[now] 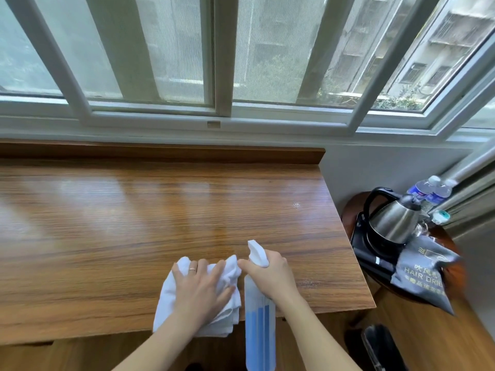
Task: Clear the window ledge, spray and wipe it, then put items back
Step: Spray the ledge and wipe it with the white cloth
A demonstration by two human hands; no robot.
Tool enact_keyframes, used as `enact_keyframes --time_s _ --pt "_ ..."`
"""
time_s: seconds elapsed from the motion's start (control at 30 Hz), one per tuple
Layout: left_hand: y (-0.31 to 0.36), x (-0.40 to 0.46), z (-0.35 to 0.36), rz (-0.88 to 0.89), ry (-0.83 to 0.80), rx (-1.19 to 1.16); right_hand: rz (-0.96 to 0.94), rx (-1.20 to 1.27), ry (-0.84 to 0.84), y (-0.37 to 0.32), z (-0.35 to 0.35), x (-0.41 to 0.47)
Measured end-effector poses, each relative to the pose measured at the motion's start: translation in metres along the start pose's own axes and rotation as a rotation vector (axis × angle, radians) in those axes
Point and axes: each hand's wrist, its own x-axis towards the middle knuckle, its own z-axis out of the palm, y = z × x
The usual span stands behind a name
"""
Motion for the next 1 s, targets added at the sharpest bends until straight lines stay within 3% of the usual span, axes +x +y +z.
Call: enact_keyframes --time_s 0.2,0.63,1.0 --pt "-0.004 0.017 0.003 0.016 0.086 0.013 0.015 -0.007 -0.003 -0.003 -0.002 0.004" --pt "-0.010 0.108 0.001 -0.080 -0.135 0.041 0.003 0.017 0.005 0.001 -0.010 0.010" --pt "0.003 0.063 -0.003 -0.092 -0.057 0.051 -0.003 -0.016 -0.013 -0.011 -0.025 0.021"
